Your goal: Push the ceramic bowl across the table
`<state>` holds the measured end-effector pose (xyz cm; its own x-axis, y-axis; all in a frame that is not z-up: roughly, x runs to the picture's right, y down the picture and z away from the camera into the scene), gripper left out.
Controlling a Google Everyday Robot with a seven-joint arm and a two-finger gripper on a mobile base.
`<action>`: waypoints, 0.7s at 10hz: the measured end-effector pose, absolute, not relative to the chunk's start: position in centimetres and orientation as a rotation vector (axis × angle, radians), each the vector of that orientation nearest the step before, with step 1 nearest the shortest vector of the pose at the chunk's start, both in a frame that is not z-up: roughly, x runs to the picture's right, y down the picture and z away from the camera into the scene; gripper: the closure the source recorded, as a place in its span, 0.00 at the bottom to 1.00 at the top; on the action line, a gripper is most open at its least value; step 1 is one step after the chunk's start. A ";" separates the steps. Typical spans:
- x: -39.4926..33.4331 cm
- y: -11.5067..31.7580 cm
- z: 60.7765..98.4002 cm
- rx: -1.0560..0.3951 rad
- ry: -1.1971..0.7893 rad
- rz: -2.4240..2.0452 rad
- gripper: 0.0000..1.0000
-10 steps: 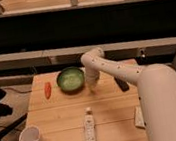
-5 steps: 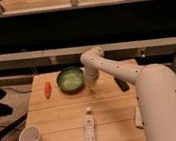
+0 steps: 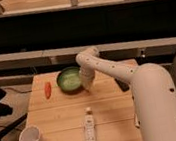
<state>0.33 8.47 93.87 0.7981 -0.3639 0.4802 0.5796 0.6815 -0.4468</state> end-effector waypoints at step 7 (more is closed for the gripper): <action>1.6 9.8 93.4 -0.626 -0.395 -0.553 1.00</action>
<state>1.65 9.75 93.39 0.7849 -0.3627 0.5023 0.5930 0.6748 -0.4393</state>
